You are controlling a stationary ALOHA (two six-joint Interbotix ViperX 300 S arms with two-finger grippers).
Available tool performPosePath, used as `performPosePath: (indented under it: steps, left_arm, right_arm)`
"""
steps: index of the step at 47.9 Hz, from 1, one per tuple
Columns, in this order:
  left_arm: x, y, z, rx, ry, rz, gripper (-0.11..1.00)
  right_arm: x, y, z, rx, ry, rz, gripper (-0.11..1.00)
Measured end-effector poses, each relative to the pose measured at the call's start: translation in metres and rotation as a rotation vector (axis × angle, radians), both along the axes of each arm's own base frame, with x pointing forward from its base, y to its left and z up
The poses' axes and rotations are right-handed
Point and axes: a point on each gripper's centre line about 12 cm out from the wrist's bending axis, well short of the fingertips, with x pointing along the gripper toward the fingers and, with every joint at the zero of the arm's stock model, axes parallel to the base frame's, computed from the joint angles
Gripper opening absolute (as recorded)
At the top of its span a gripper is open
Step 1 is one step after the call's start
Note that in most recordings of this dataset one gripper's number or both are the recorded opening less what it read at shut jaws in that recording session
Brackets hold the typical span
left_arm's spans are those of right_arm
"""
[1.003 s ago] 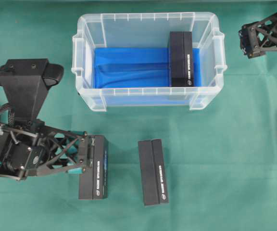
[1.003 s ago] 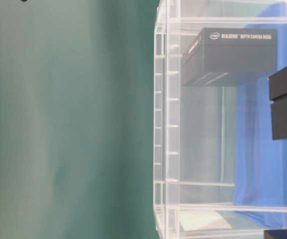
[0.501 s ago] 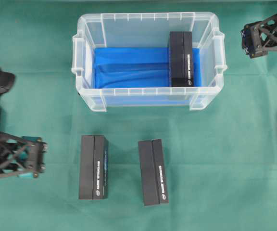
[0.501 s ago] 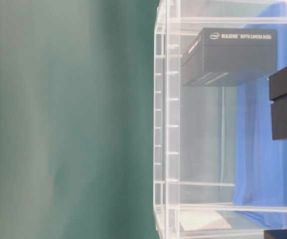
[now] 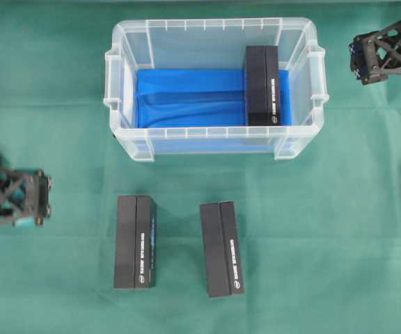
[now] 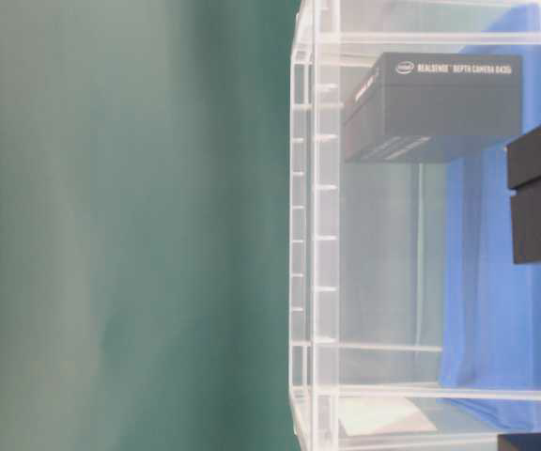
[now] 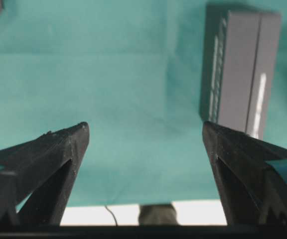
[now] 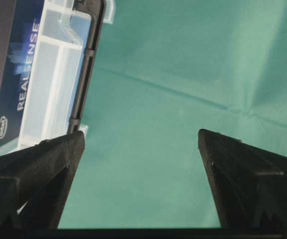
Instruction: Take out the box from the case.
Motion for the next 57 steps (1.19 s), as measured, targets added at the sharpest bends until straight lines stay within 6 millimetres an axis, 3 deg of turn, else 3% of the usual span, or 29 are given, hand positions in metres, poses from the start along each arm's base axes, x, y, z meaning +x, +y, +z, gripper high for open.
performPosePath:
  steps: [37, 47, 57]
  left_arm:
    - [0.002, 0.146, 0.003, 0.07, 0.031, 0.008, 0.95]
    - [-0.003, 0.165, 0.003, 0.08, 0.029, 0.019, 0.95]
    - [-0.001, 0.166, 0.003, 0.083, 0.02, 0.017, 0.95]
  right_arm:
    - [-0.002, 0.001, 0.0, 0.006, 0.008, -0.008, 0.93]
    - [-0.002, 0.001, 0.0, 0.007, 0.01, -0.01, 0.93]
    - [-0.003, 0.001, -0.001, 0.011, 0.016, -0.012, 0.93]
